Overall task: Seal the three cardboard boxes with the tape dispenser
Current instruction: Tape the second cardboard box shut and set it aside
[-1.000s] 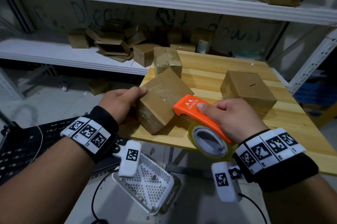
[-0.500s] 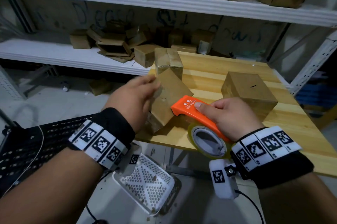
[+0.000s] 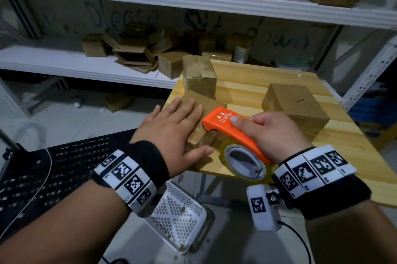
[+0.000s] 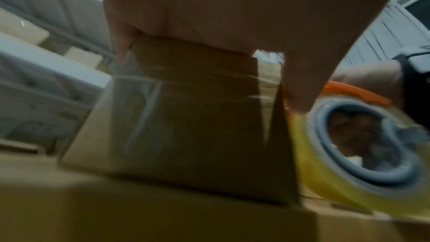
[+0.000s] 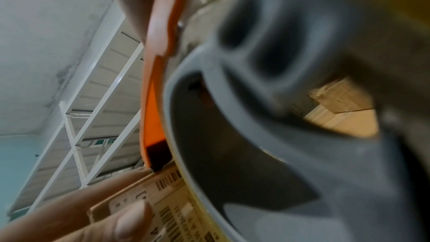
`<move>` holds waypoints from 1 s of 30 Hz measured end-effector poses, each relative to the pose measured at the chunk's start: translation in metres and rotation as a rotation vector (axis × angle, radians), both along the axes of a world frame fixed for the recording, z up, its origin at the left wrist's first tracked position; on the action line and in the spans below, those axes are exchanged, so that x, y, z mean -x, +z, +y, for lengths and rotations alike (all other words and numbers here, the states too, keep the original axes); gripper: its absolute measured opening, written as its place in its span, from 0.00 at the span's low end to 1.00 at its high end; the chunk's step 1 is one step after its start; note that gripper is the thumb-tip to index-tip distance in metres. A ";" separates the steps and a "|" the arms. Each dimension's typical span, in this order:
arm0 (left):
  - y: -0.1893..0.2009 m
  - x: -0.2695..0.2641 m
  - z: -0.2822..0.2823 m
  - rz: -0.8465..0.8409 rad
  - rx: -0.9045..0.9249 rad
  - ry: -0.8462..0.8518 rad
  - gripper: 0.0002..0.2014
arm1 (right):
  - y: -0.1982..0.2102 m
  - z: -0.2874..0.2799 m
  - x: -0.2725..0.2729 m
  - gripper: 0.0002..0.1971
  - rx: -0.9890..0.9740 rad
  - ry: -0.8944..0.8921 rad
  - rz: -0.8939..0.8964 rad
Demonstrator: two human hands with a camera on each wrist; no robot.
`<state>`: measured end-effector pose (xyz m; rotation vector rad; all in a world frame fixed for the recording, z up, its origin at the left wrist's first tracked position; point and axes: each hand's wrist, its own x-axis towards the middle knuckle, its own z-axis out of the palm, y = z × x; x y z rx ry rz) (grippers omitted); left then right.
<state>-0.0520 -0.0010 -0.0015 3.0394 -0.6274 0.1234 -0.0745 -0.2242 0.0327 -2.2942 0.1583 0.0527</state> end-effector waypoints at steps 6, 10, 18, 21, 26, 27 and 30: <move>-0.007 -0.006 0.000 -0.015 0.047 0.028 0.45 | 0.009 -0.013 0.008 0.27 -0.016 -0.007 0.065; -0.007 -0.006 0.000 0.003 0.061 0.034 0.45 | 0.014 -0.024 0.020 0.25 0.013 -0.020 0.098; -0.006 0.007 -0.019 -0.029 0.052 0.034 0.44 | 0.028 -0.010 0.017 0.26 0.430 -0.062 0.118; -0.007 0.010 -0.022 -0.044 0.049 0.039 0.43 | 0.030 -0.006 0.016 0.27 0.608 -0.083 0.126; -0.007 0.010 -0.022 -0.058 0.052 0.034 0.42 | 0.018 -0.014 0.015 0.27 0.761 -0.112 0.181; -0.007 0.010 -0.022 -0.059 0.048 0.035 0.42 | 0.020 -0.018 0.016 0.26 0.742 -0.120 0.123; -0.010 0.011 -0.023 -0.032 0.037 0.033 0.37 | 0.022 -0.026 0.017 0.24 0.707 -0.198 -0.100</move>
